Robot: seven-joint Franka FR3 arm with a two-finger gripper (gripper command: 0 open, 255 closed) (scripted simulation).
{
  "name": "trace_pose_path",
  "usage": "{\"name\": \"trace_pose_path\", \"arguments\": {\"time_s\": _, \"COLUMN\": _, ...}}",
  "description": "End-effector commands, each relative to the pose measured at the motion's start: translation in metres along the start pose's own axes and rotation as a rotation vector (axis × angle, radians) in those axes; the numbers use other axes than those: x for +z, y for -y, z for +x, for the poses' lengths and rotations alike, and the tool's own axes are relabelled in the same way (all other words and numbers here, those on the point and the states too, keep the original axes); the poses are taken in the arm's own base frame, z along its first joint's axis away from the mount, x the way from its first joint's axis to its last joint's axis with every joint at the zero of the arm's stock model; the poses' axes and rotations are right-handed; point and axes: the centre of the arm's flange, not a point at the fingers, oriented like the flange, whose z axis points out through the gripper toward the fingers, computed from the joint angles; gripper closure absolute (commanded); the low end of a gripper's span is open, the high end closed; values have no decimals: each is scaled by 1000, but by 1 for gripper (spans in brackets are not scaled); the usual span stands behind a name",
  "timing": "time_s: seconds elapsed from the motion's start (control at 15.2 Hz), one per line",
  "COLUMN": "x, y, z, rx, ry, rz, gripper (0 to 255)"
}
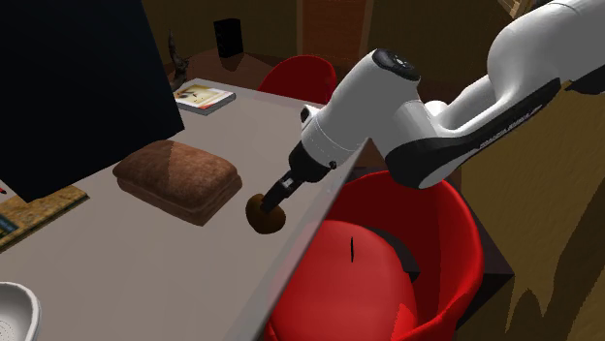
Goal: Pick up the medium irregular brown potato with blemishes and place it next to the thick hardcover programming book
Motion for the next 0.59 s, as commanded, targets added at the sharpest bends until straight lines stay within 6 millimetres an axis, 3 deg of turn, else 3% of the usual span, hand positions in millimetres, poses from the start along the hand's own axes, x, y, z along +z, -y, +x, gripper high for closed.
{"name": "trace_pose_path", "arguments": {"time_s": 0.0, "x": 10, "y": 10, "z": -1, "rx": 28, "ry": -25, "rz": 2, "gripper": 0}}
{"name": "trace_pose_path", "arguments": {"time_s": 0.53, "x": 44, "y": 10, "z": 0, "rx": 28, "ry": -25, "rz": 2, "gripper": 0}}
